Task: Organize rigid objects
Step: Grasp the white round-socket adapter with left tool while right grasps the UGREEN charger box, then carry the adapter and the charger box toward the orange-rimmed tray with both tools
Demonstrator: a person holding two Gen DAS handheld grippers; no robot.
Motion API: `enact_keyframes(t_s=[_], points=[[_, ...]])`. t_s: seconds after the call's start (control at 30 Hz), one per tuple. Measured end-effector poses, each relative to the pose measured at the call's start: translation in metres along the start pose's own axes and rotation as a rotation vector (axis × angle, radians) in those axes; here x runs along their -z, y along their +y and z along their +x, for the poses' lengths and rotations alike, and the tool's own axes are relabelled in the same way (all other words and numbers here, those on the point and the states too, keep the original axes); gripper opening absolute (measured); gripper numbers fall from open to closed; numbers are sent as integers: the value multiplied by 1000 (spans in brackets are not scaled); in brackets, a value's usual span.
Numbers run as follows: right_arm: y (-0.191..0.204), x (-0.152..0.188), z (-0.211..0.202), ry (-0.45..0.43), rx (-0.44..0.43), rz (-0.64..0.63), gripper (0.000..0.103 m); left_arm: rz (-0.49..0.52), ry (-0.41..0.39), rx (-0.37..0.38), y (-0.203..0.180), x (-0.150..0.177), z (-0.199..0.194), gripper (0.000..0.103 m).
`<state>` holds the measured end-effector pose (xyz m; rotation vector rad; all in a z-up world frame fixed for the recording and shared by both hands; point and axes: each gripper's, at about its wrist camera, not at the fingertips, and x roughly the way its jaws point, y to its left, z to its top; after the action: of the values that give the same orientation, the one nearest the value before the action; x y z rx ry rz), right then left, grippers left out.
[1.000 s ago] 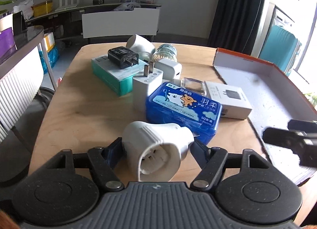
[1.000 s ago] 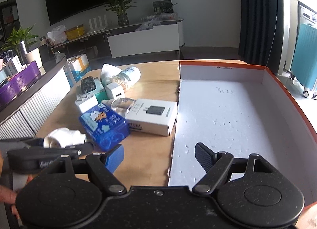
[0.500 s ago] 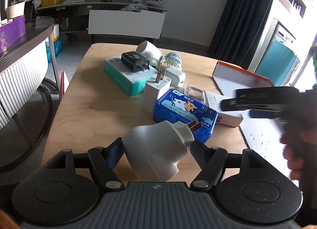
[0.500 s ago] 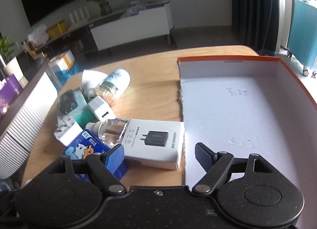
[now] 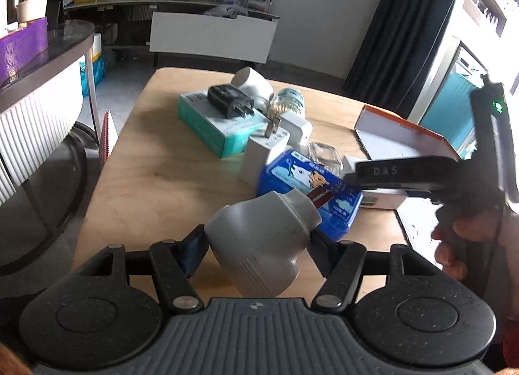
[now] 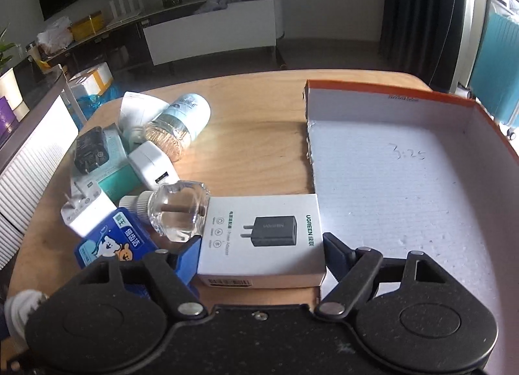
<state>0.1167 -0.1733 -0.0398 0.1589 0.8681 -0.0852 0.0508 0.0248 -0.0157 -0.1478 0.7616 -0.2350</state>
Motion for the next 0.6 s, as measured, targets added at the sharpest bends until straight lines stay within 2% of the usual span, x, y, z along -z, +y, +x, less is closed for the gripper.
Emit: enact_keyframes(t_s=[0.1,0.27,0.6], points=[[0,0,-16,-56,16,-41,93,-2,-24,2,1,-5,-6,67],[-12,-4,-48,-118,-20,-57,93,2,-45,4,-5,-11,-11,67],[-41,-2,-103,-178,-34,-47,93,72,-78,13,-35,-38,-13,67]])
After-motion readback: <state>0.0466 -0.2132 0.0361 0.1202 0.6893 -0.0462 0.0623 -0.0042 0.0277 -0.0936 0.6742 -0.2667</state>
